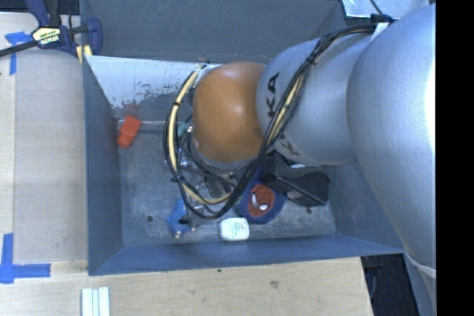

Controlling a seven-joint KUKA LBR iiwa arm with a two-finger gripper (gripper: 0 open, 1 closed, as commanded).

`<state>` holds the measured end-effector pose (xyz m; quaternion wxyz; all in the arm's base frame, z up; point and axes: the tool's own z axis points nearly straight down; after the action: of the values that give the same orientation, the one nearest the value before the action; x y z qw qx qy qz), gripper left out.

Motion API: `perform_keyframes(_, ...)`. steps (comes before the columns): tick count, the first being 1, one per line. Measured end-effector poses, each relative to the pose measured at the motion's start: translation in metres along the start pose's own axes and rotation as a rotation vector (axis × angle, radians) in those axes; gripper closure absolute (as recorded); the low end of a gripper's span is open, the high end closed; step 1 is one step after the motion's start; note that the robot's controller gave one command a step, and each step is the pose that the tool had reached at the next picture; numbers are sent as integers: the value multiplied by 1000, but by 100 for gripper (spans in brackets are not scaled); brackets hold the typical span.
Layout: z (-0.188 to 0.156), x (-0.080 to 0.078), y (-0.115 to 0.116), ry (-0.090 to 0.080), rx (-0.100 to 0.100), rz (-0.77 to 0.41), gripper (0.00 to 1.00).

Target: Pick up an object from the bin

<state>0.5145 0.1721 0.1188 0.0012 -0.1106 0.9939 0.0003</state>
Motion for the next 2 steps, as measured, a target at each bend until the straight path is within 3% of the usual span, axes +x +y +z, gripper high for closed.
perform_keyframes(1,48,1,-19,4,-4,-334,0)
perform_keyframes(2,46,0,-20,2,-2,-333,100)
